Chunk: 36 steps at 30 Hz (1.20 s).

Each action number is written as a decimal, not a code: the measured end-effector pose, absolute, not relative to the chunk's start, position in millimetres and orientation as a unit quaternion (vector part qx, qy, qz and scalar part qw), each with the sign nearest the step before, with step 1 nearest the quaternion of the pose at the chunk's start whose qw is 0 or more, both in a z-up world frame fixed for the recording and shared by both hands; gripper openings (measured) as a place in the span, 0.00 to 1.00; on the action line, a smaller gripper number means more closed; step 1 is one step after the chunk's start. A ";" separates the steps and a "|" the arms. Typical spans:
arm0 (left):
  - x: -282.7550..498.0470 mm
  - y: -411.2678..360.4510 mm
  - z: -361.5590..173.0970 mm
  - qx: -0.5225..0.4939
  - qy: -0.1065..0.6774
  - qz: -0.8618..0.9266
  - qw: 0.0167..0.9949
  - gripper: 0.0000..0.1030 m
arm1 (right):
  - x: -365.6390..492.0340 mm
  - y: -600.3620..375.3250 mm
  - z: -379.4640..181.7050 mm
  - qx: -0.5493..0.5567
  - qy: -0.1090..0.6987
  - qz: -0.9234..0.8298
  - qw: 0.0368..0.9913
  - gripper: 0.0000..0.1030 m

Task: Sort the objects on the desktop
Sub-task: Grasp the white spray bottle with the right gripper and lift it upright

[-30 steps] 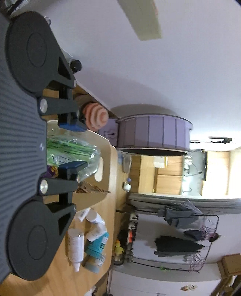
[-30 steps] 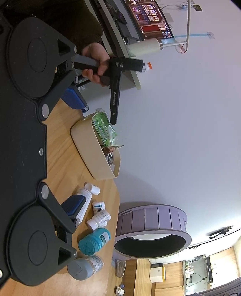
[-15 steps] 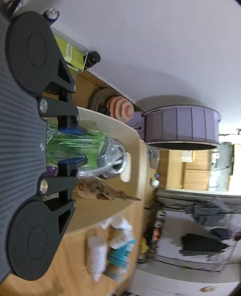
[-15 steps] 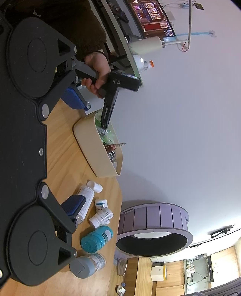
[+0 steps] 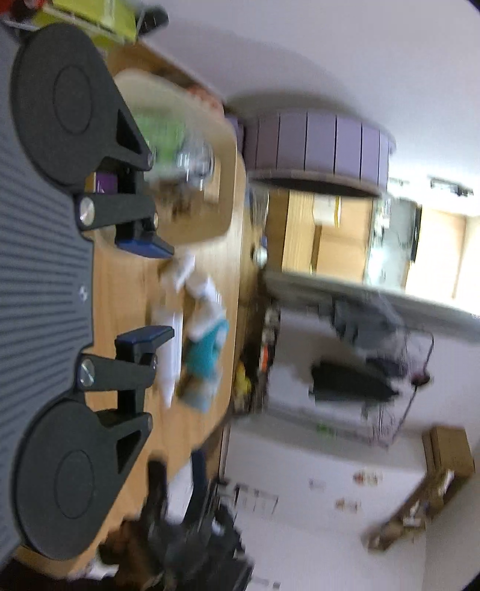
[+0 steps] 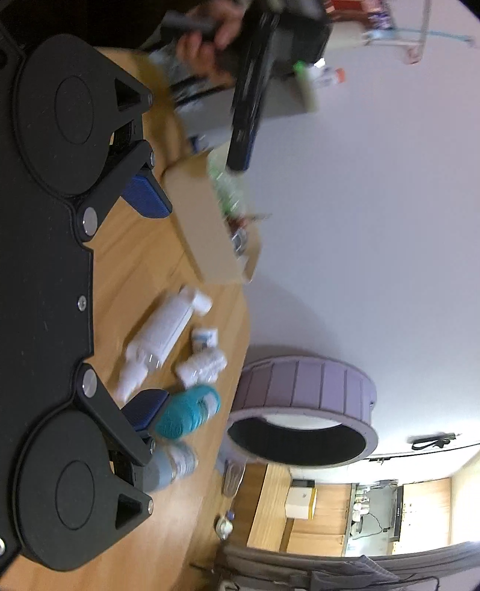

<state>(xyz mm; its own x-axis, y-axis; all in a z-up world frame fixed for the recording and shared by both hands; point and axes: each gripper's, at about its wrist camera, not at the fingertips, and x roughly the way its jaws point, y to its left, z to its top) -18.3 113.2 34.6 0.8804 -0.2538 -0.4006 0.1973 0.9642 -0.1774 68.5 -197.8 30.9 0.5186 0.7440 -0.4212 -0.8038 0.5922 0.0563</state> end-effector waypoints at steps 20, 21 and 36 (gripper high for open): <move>-11.9 86.4 13.1 -0.059 0.236 -0.184 0.952 0.40 | 146.6 -177.5 -21.2 -0.100 0.303 0.449 0.835 0.32; -11.9 85.7 13.3 -0.058 0.235 -0.185 0.953 0.40 | 146.1 -178.5 -21.2 -0.097 0.305 0.452 0.832 0.30; -13.6 84.0 15.1 -0.051 0.228 -0.182 0.955 0.40 | 100.7 -201.9 36.0 -0.052 0.210 0.475 0.853 0.20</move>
<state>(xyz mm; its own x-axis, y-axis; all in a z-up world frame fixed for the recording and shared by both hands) -13.6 84.0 15.0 0.8293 -0.3713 -0.4175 0.3244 0.9284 -0.1812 100.7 -201.9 36.0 0.4607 0.7885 -0.4075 -0.8320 0.5435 0.1110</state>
